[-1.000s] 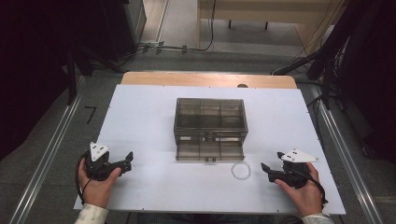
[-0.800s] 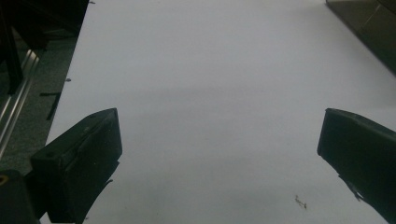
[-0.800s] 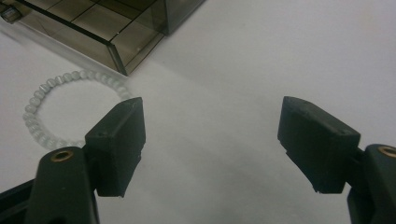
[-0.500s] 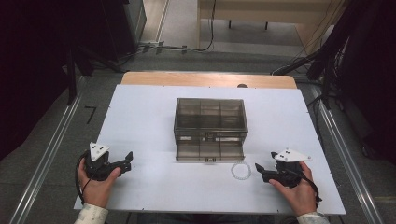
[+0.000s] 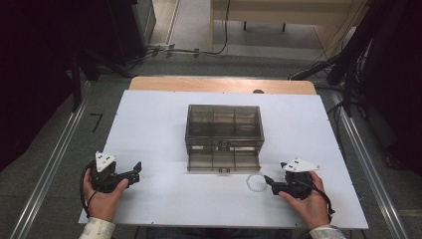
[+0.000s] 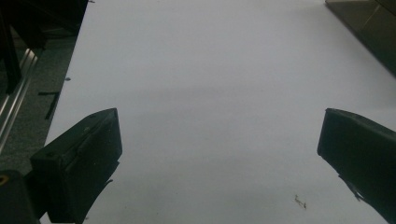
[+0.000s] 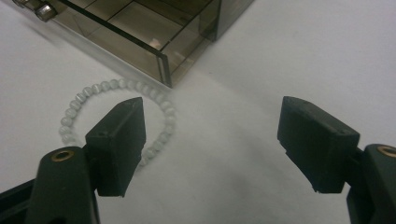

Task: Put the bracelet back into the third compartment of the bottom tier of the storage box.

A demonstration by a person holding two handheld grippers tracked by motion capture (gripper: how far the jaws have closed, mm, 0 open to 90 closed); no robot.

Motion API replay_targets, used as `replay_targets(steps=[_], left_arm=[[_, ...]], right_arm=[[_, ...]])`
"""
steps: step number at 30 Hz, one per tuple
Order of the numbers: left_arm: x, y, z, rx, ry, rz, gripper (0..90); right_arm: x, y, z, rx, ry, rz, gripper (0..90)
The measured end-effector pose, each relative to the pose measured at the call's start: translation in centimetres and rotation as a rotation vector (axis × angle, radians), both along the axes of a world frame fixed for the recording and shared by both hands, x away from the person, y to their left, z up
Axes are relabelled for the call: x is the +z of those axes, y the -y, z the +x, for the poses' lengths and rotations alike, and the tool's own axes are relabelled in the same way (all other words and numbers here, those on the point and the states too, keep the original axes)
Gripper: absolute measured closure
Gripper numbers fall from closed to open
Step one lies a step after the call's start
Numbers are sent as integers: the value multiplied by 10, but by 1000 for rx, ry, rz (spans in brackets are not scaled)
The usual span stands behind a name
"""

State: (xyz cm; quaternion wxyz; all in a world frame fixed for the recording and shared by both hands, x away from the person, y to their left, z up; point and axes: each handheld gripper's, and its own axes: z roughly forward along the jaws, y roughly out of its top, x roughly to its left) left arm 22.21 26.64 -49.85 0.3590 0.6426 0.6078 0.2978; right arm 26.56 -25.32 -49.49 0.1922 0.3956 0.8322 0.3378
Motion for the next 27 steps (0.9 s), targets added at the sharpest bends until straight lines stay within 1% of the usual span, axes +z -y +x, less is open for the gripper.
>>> replay_targets(steps=[7,20,24,25,26,27], left_arm=[[0,-1,0,-2,1,-4,0],[0,-1,0,-2,0,-5,0],[0,-1,0,0,3,-6,0],[0,-1,-1,0,2,-6,0],[0,-1,-1,-1,3,-7,0],[0,-1,-1,-1,3,-7,0]], right_arm=[[-3,-9,1,19,-13,-17,238],[-6,-10,2,26,-22,-50,320],[-7,-10,3,33,-31,-53,385],[-8,-11,2,34,-39,-49,409],[-8,-11,2,34,-39,-49,409],[-8,-10,2,32,-50,-39,439]])
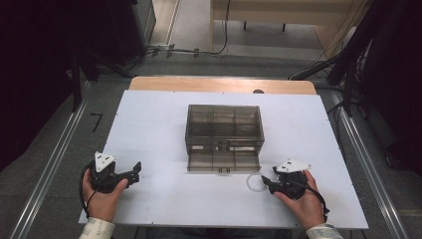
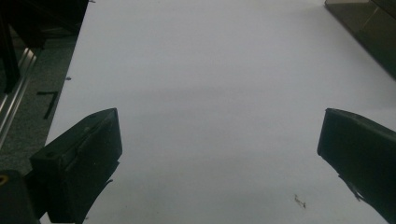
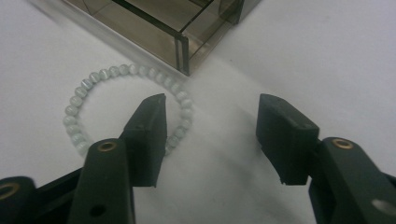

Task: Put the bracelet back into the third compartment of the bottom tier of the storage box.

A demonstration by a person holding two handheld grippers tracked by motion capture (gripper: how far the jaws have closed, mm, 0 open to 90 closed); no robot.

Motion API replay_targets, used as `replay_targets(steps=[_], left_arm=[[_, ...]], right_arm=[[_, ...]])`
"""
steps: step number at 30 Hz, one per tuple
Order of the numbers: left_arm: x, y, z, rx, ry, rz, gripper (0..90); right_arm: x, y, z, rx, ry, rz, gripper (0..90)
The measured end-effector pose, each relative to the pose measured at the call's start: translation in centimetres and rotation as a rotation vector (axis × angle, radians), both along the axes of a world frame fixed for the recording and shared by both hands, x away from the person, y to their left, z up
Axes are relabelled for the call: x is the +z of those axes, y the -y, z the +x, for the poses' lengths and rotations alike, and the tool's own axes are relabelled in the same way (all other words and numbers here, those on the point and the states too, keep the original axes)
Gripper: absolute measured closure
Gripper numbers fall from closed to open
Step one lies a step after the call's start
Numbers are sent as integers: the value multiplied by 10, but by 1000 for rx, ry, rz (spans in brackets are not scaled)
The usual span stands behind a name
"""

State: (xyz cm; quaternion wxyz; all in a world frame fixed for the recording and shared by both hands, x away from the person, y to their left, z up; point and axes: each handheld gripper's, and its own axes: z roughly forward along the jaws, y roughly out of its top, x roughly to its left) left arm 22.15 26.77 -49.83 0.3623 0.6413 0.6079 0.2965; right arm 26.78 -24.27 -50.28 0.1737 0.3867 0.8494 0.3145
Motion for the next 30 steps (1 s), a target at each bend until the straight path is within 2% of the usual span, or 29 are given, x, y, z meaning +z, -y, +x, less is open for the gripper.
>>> replay_targets(steps=[5,6,7,10,13,18,30], left_arm=[[0,0,0,2,-1,-1,0],[0,0,0,1,-1,-2,0],[0,0,0,1,-1,-2,0],[0,0,0,1,-1,-2,0],[0,0,0,0,-4,-3,0],[-1,0,0,1,-4,-5,0],[0,0,0,1,-4,-6,0]], right_arm=[[-1,1,-1,-10,-6,25,487],[-1,1,-1,-12,-2,28,538],[-1,1,-1,-12,-2,28,538],[-1,-1,-3,9,3,20,619],[-1,-2,-4,18,5,19,644],[-1,-2,-5,30,-1,26,739],[-1,-3,-5,43,4,23,840]])
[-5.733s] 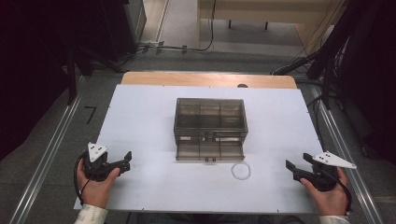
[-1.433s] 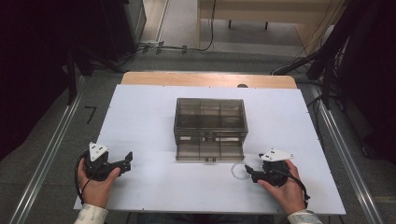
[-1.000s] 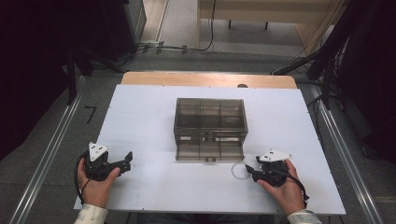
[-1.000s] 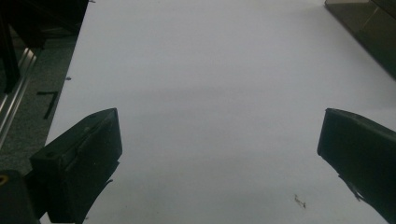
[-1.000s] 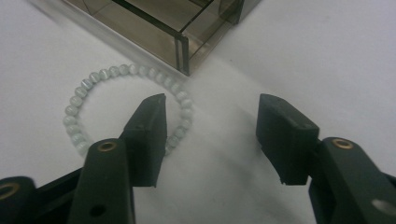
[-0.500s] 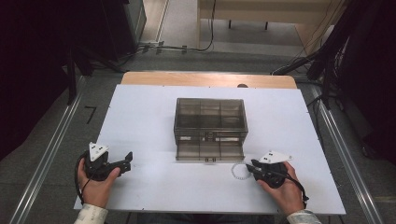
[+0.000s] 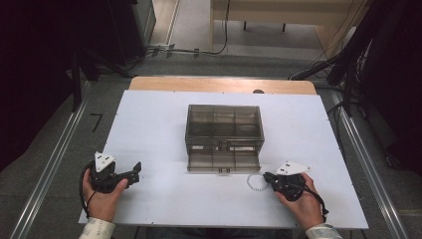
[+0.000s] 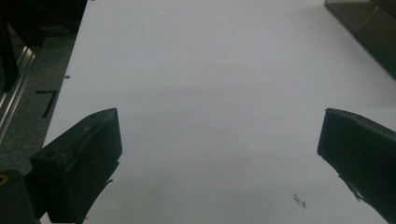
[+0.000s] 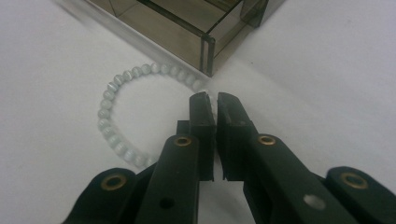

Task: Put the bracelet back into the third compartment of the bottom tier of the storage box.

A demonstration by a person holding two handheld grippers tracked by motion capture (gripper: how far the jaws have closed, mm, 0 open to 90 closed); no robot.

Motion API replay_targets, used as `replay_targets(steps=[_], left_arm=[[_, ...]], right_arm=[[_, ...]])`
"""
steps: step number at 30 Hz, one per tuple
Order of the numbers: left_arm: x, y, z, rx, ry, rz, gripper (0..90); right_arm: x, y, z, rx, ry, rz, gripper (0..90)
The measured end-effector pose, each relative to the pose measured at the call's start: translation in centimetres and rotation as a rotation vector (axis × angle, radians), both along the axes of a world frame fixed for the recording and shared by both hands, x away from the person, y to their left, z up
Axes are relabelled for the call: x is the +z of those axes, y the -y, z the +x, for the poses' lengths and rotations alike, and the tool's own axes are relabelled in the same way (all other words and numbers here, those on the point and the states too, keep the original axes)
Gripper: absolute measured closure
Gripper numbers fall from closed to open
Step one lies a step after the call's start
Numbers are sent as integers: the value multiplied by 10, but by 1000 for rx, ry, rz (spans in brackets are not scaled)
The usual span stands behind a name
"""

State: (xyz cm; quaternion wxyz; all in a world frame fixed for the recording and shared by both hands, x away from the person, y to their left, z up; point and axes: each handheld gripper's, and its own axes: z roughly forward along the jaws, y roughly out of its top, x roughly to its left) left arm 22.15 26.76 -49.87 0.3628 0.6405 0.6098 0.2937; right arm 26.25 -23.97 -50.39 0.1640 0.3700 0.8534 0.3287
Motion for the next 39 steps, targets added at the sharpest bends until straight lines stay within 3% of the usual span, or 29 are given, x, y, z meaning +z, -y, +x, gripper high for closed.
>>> replay_targets(steps=[17,39], left_arm=[[0,-1,-1,3,-3,1,0],[1,-1,-1,1,2,1,0]], right_arm=[[3,3,1,0,-12,13,850],[17,8,-7,-8,25,49,851]])
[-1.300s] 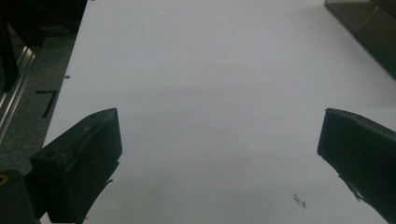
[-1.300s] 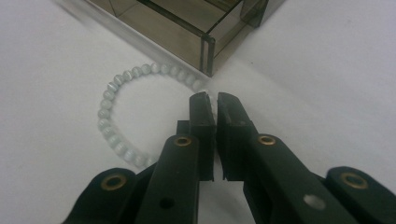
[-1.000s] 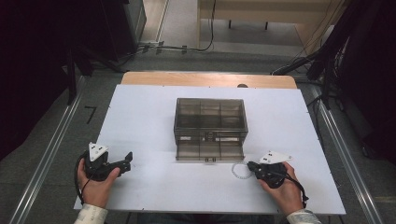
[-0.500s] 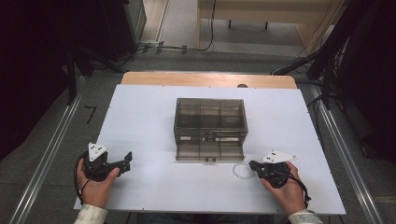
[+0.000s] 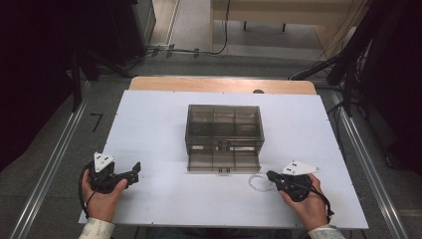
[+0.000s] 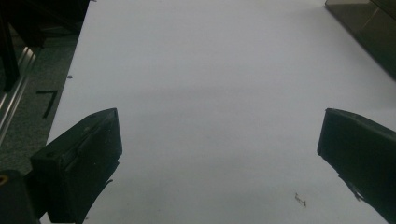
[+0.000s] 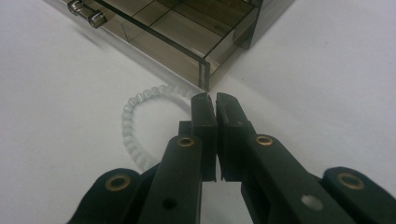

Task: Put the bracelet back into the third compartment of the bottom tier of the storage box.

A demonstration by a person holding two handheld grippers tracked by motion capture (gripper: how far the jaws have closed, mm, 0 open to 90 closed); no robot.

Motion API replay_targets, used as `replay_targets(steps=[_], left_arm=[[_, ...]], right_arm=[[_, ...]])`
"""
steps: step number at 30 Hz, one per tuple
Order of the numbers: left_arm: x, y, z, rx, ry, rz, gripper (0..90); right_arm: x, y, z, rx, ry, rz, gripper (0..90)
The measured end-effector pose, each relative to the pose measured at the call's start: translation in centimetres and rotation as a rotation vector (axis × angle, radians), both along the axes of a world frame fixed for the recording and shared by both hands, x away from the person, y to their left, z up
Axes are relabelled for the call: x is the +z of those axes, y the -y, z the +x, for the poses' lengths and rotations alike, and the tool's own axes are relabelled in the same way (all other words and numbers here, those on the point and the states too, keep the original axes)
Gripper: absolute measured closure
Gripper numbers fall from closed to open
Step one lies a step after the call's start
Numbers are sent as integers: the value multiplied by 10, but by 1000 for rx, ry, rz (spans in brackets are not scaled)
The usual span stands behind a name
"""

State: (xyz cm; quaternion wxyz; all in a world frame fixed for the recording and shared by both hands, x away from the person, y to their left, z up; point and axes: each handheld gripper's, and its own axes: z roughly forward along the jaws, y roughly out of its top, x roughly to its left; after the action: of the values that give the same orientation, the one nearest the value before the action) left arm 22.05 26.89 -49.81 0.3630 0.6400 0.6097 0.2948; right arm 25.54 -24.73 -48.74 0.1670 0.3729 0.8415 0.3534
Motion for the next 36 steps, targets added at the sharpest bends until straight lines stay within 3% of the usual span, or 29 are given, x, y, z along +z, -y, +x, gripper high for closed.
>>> replay_targets(steps=[14,36], left_arm=[[0,-1,-1,4,3,0,0],[0,-1,0,1,1,1,0]], right_arm=[[6,0,-4,2,30,1,851],[18,5,-5,4,28,68,852]])
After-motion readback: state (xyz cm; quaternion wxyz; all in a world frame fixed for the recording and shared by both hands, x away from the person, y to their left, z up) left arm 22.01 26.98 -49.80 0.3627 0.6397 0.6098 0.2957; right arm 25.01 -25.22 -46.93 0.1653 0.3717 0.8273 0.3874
